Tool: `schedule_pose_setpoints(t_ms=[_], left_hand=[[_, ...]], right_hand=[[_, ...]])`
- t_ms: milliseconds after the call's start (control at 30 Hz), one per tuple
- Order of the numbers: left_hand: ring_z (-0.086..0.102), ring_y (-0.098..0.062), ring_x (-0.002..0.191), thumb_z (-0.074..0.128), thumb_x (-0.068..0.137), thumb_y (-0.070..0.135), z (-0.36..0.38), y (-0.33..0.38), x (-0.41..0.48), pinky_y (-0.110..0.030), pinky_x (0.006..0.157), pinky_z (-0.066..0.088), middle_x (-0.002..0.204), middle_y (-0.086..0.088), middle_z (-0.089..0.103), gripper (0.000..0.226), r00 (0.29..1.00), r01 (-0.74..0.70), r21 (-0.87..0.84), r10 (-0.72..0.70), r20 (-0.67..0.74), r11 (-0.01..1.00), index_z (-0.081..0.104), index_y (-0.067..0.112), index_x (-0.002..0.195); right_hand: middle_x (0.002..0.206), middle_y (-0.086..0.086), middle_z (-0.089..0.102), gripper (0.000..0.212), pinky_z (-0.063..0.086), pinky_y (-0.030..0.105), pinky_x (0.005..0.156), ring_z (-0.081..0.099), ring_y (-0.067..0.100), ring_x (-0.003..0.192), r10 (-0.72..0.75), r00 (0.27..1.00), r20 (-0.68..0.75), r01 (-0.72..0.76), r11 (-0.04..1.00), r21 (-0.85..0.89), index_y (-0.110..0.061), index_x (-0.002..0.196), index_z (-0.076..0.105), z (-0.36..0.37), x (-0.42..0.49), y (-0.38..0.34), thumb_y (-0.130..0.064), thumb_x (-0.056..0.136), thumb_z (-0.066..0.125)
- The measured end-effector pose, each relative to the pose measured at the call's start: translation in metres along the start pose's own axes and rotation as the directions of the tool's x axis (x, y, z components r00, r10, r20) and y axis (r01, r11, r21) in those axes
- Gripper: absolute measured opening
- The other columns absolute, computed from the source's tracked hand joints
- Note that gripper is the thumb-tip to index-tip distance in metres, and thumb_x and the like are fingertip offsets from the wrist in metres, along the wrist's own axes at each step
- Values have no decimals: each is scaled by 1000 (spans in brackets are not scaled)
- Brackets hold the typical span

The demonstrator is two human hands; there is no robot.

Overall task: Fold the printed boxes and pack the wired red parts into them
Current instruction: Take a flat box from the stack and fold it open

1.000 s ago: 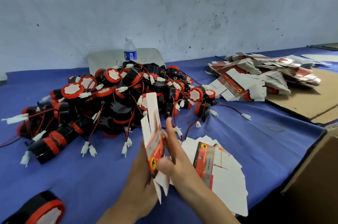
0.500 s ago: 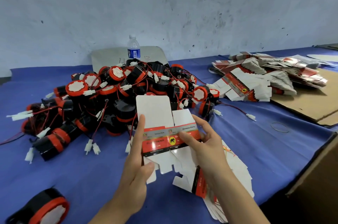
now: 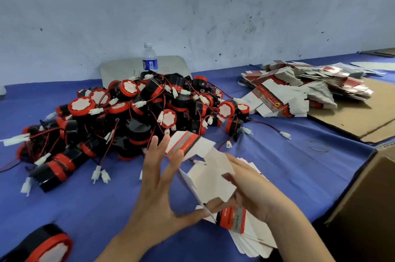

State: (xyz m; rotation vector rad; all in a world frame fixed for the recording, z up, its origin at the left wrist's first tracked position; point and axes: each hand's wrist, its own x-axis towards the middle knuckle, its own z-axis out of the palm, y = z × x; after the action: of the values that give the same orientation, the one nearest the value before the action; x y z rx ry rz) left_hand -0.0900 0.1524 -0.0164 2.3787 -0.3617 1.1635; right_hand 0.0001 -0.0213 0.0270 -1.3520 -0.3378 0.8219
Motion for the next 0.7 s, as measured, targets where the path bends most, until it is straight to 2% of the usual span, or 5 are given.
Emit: schedule_pose_setpoints(t_ms=[133, 233, 400, 533, 700], left_hand=[[36, -8, 136, 75, 64, 69, -1, -1, -5, -24, 107, 35, 149, 19, 31, 101, 978, 190, -206, -202, -41, 960, 21, 45, 145], [41, 6, 127, 75, 55, 75, -2, 1, -7, -5, 93, 37, 146, 26, 32, 104, 898, 361, -316, -418, -137, 878, 21, 52, 142], [45, 10, 122, 82, 57, 57, 4, 7, -5, -4, 84, 44, 145, 26, 32, 108, 866, 377, -373, -465, -182, 848, 23, 36, 144], [48, 4, 123, 79, 60, 63, 1, 8, -2, -7, 86, 45, 144, 25, 36, 108, 883, 384, -422, -460, -92, 821, 22, 30, 146], [54, -5, 119, 53, 70, 83, -10, 15, 3, -22, 91, 46, 130, 19, 55, 77, 799, 453, -600, -599, -56, 660, 20, 64, 137]], right_hand=[[99, 27, 65, 53, 59, 39, 72, 70, 30, 74, -96, 995, -10, 94, 990, -105, -16, 105, 71, 8, -4, -2, -60, 77, 62], [70, -1, 64, 29, 57, 29, 76, 61, 16, 73, -293, 956, -36, 283, 945, -164, -32, 89, 76, 21, -1, -1, -53, 82, 58], [132, -10, 50, 54, 50, 18, 84, 48, 5, 121, -561, 815, 141, 577, 768, -279, -57, 119, 50, 44, -1, 18, -46, 69, 67], [114, -12, 65, 40, 53, 25, 82, 61, 13, 107, -627, 779, -7, 620, 772, -141, -49, 118, 56, 53, 6, 21, -54, 79, 61], [113, -1, 68, 41, 54, 40, 89, 63, 22, 109, -559, 829, -14, 557, 828, -63, -46, 120, 57, 43, 11, 16, -47, 80, 63]])
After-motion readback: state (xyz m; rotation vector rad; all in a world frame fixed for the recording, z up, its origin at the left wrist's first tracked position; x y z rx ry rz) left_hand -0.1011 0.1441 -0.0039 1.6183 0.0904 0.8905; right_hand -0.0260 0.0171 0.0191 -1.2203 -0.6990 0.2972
